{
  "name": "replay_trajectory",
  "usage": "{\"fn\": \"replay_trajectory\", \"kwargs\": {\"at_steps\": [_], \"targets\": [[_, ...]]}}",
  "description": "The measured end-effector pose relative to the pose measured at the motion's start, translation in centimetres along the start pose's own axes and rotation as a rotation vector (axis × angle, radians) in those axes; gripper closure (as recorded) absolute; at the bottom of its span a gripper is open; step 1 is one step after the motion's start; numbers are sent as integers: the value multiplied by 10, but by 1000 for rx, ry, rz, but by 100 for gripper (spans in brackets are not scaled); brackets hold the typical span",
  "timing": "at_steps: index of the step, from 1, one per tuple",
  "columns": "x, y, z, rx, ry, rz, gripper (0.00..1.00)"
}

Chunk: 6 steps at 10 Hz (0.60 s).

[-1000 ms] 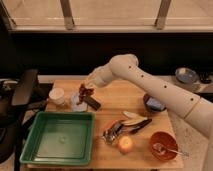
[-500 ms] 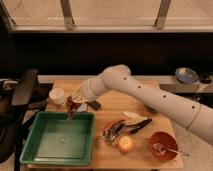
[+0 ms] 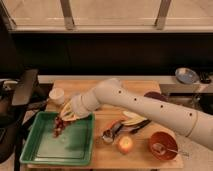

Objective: Place grapes in tray

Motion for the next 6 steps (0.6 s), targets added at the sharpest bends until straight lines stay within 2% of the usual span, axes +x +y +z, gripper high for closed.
{"fn": "replay_trajectory", "kwargs": {"at_steps": [1, 2, 3, 6], "targets": [[-2, 1, 0, -4, -6, -4, 99], [-1, 2, -1, -3, -6, -2, 81], [-2, 2, 0, -4, -7, -3, 68], [-2, 2, 0, -5, -8, -4, 40]]}}
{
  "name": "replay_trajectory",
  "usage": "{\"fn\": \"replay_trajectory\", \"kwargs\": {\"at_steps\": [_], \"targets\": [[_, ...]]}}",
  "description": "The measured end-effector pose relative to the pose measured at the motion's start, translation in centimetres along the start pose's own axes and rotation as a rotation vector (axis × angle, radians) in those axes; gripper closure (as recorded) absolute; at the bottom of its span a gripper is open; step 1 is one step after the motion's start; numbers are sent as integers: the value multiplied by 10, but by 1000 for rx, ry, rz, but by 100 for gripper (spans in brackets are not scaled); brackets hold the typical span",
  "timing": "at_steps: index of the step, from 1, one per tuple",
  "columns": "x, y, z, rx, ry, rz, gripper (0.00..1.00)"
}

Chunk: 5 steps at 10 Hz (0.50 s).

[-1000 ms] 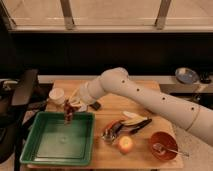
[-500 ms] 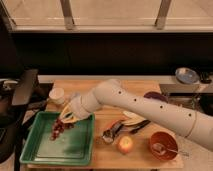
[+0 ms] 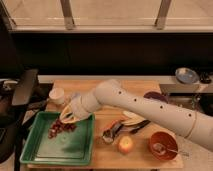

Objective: Place grapes in tray

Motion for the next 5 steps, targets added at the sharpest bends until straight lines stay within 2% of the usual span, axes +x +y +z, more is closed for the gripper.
{"fn": "replay_trajectory", "kwargs": {"at_steps": [2, 5], "targets": [[0, 1, 0, 0, -1, 1, 21], [1, 0, 0, 0, -1, 2, 20]]}}
